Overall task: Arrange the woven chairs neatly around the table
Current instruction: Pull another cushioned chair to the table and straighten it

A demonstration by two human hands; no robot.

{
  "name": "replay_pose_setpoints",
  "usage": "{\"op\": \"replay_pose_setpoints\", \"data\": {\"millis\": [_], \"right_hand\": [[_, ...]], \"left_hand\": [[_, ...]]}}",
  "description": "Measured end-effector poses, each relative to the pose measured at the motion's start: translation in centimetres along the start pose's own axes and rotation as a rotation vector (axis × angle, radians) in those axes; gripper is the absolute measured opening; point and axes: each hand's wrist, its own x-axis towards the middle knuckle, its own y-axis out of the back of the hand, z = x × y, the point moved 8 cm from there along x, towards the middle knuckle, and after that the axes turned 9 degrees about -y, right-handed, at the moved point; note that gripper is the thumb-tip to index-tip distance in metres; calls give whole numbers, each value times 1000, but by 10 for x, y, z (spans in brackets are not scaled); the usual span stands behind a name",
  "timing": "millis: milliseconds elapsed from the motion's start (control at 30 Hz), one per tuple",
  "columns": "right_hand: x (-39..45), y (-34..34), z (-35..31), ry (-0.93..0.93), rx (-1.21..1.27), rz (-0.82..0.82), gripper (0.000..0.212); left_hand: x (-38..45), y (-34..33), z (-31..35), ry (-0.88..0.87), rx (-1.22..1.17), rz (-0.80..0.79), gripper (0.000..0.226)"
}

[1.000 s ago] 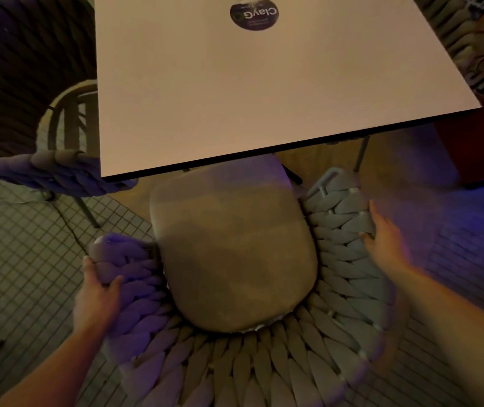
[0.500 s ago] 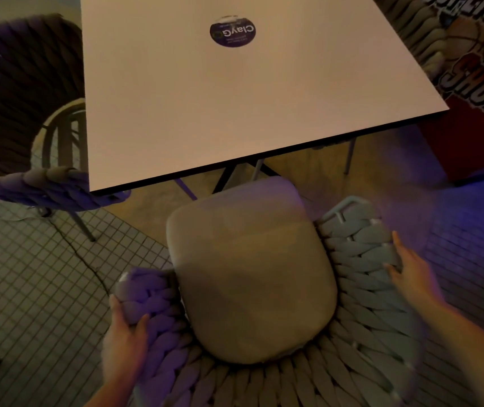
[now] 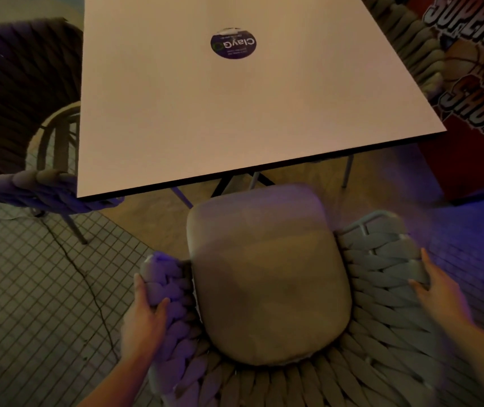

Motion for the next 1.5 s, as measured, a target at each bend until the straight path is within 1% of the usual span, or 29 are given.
{"op": "replay_pose_setpoints", "data": {"millis": [67, 200, 333, 433, 700, 867, 1200, 1333, 1400, 1433, 1500], "right_hand": [[9, 3, 1, -15, -8, 3, 76], [15, 6, -2, 15, -25, -16, 78], [13, 7, -4, 25, -25, -8, 76], [17, 8, -5, -1, -8, -30, 76], [23, 11, -22, 38, 16, -9, 77], [15, 13, -33, 37, 52, -10, 72], [6, 22, -43, 7, 98, -35, 70], [10, 14, -38, -46, 37, -45, 73], [7, 8, -43, -70, -30, 23, 75], [3, 6, -49, -80, -38, 57, 74], [-7, 0, -69, -55, 24, 86, 71]], "left_hand": [[6, -5, 8, -4, -2, -6, 80], [10, -6, 14, 15, 1, 2, 81], [11, -4, 17, -1, -6, 8, 80], [14, -5, 17, 4, -9, 0, 81], [22, 1, 19, 23, -6, 16, 81], [29, 6, 18, 12, 20, 7, 81], [32, 1, 15, 43, 59, 1, 86], [30, 0, 21, 62, 60, -12, 85], [31, 6, 33, 25, 113, 7, 82], [32, 9, 44, -20, 173, 28, 79], [35, 16, 69, -129, 309, 70, 72]]}}
